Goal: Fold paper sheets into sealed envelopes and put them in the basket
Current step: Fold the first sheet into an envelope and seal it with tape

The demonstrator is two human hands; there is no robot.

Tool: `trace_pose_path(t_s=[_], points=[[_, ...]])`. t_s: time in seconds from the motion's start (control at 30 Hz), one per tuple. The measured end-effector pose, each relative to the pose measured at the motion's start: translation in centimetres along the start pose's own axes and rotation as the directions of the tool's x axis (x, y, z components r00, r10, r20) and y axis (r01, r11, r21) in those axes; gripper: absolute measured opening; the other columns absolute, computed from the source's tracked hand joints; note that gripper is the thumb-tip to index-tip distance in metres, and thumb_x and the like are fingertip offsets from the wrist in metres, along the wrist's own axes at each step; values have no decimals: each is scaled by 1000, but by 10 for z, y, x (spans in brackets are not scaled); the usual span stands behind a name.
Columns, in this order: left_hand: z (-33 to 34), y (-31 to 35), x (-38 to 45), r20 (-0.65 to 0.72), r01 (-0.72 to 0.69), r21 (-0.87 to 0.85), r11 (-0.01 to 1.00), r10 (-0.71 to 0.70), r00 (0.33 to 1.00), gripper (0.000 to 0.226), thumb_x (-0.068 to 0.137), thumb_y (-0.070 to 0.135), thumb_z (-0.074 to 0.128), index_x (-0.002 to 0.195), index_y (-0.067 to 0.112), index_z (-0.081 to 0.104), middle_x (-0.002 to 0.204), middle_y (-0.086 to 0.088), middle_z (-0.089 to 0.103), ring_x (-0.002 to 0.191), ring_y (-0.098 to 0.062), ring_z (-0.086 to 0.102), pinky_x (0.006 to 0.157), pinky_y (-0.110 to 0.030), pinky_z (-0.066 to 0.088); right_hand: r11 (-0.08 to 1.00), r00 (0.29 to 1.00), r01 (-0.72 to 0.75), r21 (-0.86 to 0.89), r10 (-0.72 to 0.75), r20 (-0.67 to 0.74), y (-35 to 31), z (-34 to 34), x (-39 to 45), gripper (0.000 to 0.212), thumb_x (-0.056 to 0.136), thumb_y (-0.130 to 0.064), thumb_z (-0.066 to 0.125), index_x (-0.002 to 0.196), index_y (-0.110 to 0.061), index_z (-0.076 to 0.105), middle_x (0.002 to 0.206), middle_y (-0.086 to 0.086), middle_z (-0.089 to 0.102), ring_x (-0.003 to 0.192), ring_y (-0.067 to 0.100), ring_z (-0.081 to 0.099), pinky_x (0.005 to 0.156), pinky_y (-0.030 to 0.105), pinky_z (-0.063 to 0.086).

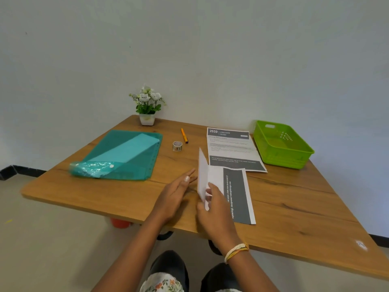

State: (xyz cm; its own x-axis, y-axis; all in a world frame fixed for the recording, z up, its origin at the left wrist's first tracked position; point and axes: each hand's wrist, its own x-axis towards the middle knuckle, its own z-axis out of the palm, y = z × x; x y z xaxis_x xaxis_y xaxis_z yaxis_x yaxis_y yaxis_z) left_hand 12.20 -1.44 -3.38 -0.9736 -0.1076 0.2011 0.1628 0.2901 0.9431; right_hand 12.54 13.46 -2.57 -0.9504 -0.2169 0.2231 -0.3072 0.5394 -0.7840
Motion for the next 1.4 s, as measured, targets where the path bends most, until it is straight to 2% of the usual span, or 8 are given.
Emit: trace_pose_path(t_s=[0.23,0.37,0.5,0.7,0.9,1.07,1.27,1.4], points=[[9,-3,2,46,-22,532,846,-3,999,54,92,68,15,143,52,27,151,17,32,140,-12,29,109,-37,19,869,943,-333,365,317,107,9,-16,7,49,85,-5,65,123,-25,41,117,-2,51,99,11,50,57,15,51],[11,-4,4,123,-89,647,758,11,992,50,94,65,17,142,53,24,154,19,25,143,-6,20,115,-41,9,769,902,-421,482,410,135,14,-24,10,46,86,-10,69,117,-29,39,107,-7,51,89,11,54,59,17,51],[13,-6,5,187,-130,757,640,-21,982,49,93,64,22,140,53,30,155,18,21,145,-6,13,115,-43,2,885,927,-368,286,371,46,15,-31,9,62,88,-13,67,139,-24,34,132,0,47,78,4,51,47,10,46],[12,-7,6,207,-149,811,565,-39,978,52,91,65,29,141,52,28,157,19,16,145,-6,9,116,-43,2,926,995,-94,-365,75,-67,18,-36,-1,55,89,-41,62,138,-23,45,140,0,41,128,17,41,99,27,44],[12,-9,6,201,-144,805,576,-36,979,51,93,62,29,143,52,26,157,19,12,145,-4,6,116,-40,1,918,979,-32,-396,107,170,20,-19,-11,86,83,-69,45,151,-22,19,161,0,14,148,21,15,117,37,22],[14,-11,6,177,-133,802,582,-19,984,50,97,57,19,146,47,23,159,15,8,146,-4,5,117,-38,3,865,982,20,-501,78,174,22,-12,-15,84,89,-68,35,154,-20,10,163,3,3,150,21,2,119,36,8],[16,-9,4,40,-57,748,661,40,998,54,98,55,25,149,36,25,157,10,24,143,-8,22,115,-35,15,849,994,38,-526,24,111,18,-12,-13,66,92,-58,38,146,-21,33,158,6,26,146,24,22,116,36,25],[14,-8,0,-169,51,640,766,75,983,52,97,50,34,142,24,38,140,3,51,125,-14,48,101,-34,37,895,976,155,-418,-203,-74,19,-14,-20,29,97,-38,46,115,-25,64,110,-6,67,102,9,62,82,13,46]])
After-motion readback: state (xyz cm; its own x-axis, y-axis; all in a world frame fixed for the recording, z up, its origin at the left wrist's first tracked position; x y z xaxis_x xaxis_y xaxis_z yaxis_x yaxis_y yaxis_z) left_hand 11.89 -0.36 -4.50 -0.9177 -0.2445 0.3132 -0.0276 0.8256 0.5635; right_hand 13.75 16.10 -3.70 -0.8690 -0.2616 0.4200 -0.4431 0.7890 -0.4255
